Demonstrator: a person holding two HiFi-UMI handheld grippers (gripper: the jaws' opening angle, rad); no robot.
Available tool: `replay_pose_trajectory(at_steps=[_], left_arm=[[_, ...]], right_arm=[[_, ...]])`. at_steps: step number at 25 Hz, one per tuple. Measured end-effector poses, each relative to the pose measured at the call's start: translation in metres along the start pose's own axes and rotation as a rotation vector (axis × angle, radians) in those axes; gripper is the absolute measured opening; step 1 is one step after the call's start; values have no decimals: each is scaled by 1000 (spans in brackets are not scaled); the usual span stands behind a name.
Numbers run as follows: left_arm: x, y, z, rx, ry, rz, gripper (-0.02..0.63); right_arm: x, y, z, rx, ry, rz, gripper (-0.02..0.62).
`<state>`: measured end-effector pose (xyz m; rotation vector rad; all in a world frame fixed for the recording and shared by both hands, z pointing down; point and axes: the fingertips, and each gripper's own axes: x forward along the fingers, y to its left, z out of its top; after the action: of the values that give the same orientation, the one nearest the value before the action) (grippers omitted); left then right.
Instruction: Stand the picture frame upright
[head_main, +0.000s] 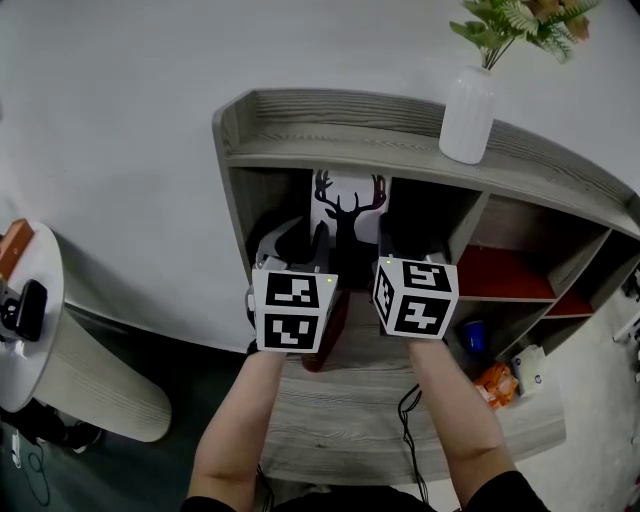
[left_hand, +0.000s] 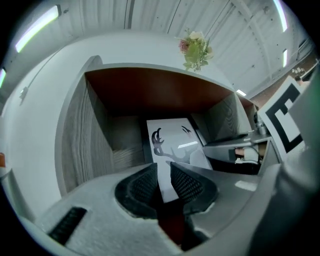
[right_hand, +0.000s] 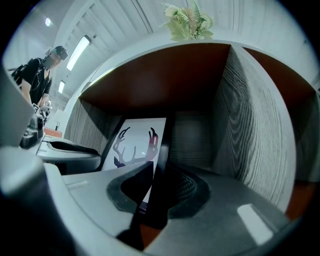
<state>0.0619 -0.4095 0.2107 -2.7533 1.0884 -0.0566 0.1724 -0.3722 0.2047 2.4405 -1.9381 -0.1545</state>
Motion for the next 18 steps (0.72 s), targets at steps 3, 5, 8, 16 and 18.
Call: replay_pose_trajectory(at_steps=[3,5,8,16,18], left_arm=[[-2,-4,-6,0,15,-7,74],[-4,-5,-7,0,18,-10,74],[-8,-8,-5,-3,11,-16,70],[-21,-25,1,-11,-4,-63,48],[-25,-28,2,-16,-5,-75,34]], right_arm=[[-4,1,0,13,-6,7,77],[-8,1,0,19,-8,11,80],[-15,2,-1,23,-16,12,83],[-36,14,4,33,-47,51,80],[-41,18,4,31,-52,56,77]])
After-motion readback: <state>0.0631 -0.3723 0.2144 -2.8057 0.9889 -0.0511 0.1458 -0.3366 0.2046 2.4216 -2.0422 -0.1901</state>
